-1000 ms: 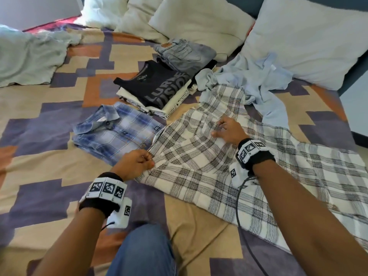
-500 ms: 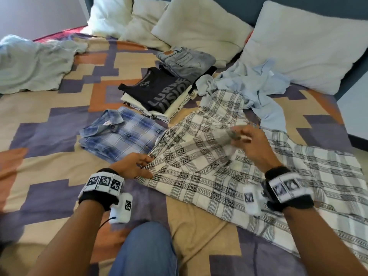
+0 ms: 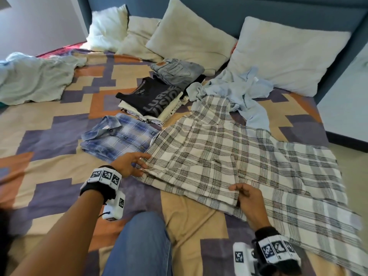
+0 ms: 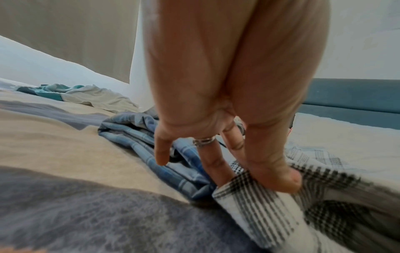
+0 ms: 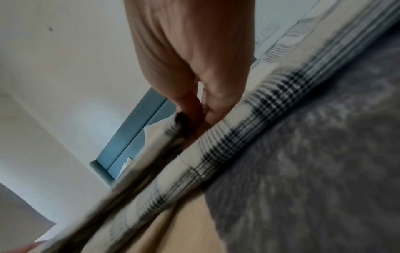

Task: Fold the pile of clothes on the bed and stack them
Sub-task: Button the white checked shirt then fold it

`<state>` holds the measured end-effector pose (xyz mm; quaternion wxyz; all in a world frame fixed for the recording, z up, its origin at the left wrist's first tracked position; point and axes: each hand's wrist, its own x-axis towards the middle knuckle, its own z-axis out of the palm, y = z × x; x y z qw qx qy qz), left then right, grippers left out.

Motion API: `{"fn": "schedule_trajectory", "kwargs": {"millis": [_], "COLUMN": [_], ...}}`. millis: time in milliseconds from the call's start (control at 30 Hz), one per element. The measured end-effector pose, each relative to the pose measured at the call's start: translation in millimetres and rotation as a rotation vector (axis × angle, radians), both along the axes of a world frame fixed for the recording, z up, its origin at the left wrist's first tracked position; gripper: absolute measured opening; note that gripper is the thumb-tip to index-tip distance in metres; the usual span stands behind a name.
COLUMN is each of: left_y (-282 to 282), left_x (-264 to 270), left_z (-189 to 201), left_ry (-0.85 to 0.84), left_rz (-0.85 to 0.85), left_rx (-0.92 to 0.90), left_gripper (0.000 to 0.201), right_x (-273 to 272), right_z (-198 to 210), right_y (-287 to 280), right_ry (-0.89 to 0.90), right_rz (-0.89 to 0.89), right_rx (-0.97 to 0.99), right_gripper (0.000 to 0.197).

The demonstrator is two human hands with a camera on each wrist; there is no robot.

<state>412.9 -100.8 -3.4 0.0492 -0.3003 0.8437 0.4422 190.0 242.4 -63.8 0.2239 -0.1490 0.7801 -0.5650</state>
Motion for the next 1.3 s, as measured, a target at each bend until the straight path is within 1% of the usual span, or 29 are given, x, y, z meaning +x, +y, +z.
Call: {"fn": "schedule_trajectory", "kwargs": {"millis": [67, 100, 200, 267, 300, 367, 433, 467, 533, 600, 667, 700, 767, 800, 833, 867, 900, 967, 1033, 1067, 1133, 1167, 1200, 1267, 1300], "left_y": [2.7, 2.7, 8.3, 9.5, 11.0, 14.7, 15.0, 16.0, 17.1, 15.8, 12.7, 11.0, 8.2, 7.3, 6.9, 7.2, 7.2, 7.6, 6.0, 4.9, 3.0, 2.0, 1.7, 2.0, 3.3], "left_x": [0.8, -0.1, -1.9, -3.7, -4.2, -5.7, -9.6, -10.3, -12.5, -14.5, -14.9, -13.5, -11.3, -10.2, -9.0, -7.8, -5.8, -2.8, -1.5, -1.4, -1.9, -2.5, -3.4, -5.4, -6.7], "left_z": [5.1, 5.5, 7.6, 3.3, 1.8, 0.6, -2.3, -1.7, 2.5, 3.1, 0.3, -1.5, -5.0, -7.2, -8.7, -10.1, -12.0, -14.9, -16.6, -17.0, -16.6, -15.9, -15.4, -14.5, -13.8], "left_ry": [-0.025, -0.023, -0.018, 0.007, 0.027, 0.057, 0.072, 0.063, 0.030, 0.044, 0.066, 0.077, 0.082, 0.093, 0.113, 0.136, 0.159, 0.204, 0.219, 0.219, 0.210, 0.197, 0.187, 0.172, 0.170], "left_rz": [0.002, 0.027, 0.154, 0.219, 0.264, 0.339, 0.373, 0.353, 0.292, 0.271, 0.279, 0.290, 0.297, 0.291, 0.288, 0.289, 0.297, 0.316, 0.330, 0.344, 0.350, 0.348, 0.347, 0.368, 0.389], "left_rx": [0.004, 0.041, 0.233, 0.321, 0.337, 0.261, 0.248, 0.231, 0.132, 0.086, 0.071, 0.077, 0.080, 0.075, 0.081, 0.102, 0.125, 0.174, 0.213, 0.232, 0.233, 0.221, 0.210, 0.185, 0.172], "left_gripper": [0.063, 0.061, 0.057, 0.049, 0.040, 0.026, 0.028, 0.026, 0.021, 0.024, 0.024, 0.022, 0.021, 0.021, 0.022, 0.023, 0.024, 0.026, 0.028, 0.028, 0.028, 0.028, 0.027, 0.027, 0.026], "right_x": [2.9, 4.4, 10.9, 14.5, 15.4, 15.1, 15.3, 14.7, 12.8, 7.9, -2.5, -9.2, -24.8, -33.0, -43.9, -52.9, -64.7, -86.4, -103.1, -107.5, -115.8, -120.4, -122.7, -123.8, -123.9], "right_z": [-3.2, -2.8, 5.9, 9.4, 9.4, 7.3, 8.9, 9.0, 11.6, 21.4, 34.7, 41.7, 55.5, 59.6, 58.9, 59.4, 54.4, 44.2, 36.6, 40.1, 44.9, 45.1, 46.2, 42.9, 39.2], "right_y": [0.5, 0.1, 0.9, 3.4, 5.5, 9.5, 11.9, 12.5, 12.7, 10.1, 2.1, -5.4, -28.2, -43.1, -59.1, -74.4, -88.2, -109.0, -119.2, -120.0, -115.5, -111.6, -106.0, -99.0, -98.3], "right_ry": [-0.082, -0.139, -0.285, -0.307, -0.285, -0.234, -0.195, -0.185, -0.175, -0.125, 0.072, 0.174, 0.253, 0.278, 0.312, 0.354, 0.380, 0.378, 0.374, 0.361, 0.299, 0.272, 0.237, 0.202, 0.200], "right_rz": [-0.042, -0.070, -0.146, -0.107, -0.081, -0.062, -0.063, -0.056, -0.008, 0.070, 0.099, 0.080, 0.030, 0.042, 0.080, 0.141, 0.219, 0.386, 0.542, 0.615, 0.686, 0.651, 0.570, 0.423, 0.377], "right_rx": [-0.035, -0.068, -0.181, -0.207, -0.189, -0.143, -0.107, -0.088, 0.006, 0.173, 0.366, 0.404, 0.319, 0.278, 0.276, 0.324, 0.396, 0.579, 0.718, 0.739, 0.653, 0.589, 0.546, 0.548, 0.586], "right_gripper": [0.043, 0.039, 0.024, 0.011, 0.014, 0.030, 0.035, 0.038, 0.041, 0.039, 0.030, 0.027, 0.026, 0.025, 0.024, 0.023, 0.022, 0.018, 0.016, 0.017, 0.019, 0.018, 0.016, 0.008, 0.007]}}
